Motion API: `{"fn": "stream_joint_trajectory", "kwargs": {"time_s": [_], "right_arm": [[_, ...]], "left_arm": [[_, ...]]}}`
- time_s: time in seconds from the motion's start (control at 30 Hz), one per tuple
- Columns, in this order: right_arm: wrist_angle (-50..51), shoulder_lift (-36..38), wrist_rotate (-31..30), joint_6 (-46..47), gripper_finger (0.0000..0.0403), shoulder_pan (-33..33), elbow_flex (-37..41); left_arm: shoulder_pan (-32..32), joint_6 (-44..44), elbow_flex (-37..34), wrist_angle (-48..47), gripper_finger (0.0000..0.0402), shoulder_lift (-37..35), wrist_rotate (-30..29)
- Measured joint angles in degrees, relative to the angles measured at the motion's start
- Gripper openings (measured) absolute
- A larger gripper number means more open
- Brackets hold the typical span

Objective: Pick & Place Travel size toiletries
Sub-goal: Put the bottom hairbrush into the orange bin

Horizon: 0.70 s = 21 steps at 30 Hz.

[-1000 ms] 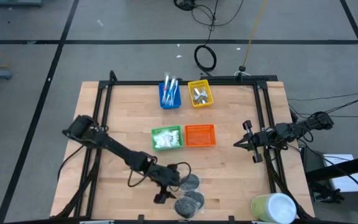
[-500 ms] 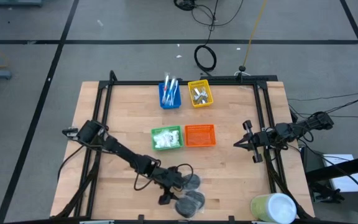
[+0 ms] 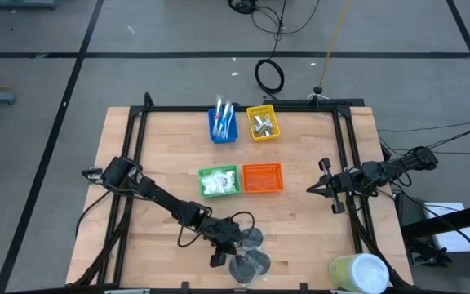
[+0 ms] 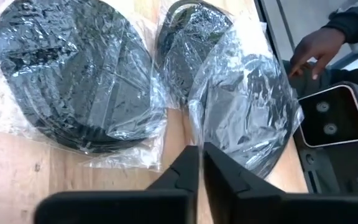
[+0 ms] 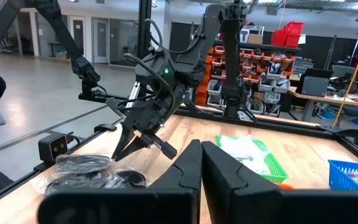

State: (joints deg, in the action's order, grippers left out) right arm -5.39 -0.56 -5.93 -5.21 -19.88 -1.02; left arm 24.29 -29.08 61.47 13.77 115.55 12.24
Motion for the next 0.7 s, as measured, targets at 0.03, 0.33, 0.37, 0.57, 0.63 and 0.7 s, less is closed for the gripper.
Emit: {"fn": "stream_joint_trajectory", "kwargs": {"time_s": [0.03,0.33,0.37,0.57,0.63,0.7], "right_arm": [[0.0,0.0,0.0,0.0,0.0,0.0,0.0],[0.0,0.0,0.0,0.0,0.0,0.0,0.0],[0.0,0.0,0.0,0.0,0.0,0.0,0.0],[0.0,0.0,0.0,0.0,0.0,0.0,0.0],[0.0,0.0,0.0,0.0,0.0,0.0,0.0],[0.0,0.0,0.0,0.0,0.0,0.0,0.0]], "left_arm": [[-0.3,0.0,0.0,0.0,0.0011,0.0,0.5],[-2.4,5.2,0.0,-0.1,0.0003,-6.1,1.2],[-2.6,6.7,0.0,-0.3,0.0002,-7.6,1.2],[-3.8,17.4,0.0,-0.6,0.0001,-16.3,-3.5],[-4.5,21.7,0.0,-0.8,0.0002,-18.9,-6.6],[-5.4,26.5,0.0,-0.9,0.0001,-21.2,-11.1]]}}
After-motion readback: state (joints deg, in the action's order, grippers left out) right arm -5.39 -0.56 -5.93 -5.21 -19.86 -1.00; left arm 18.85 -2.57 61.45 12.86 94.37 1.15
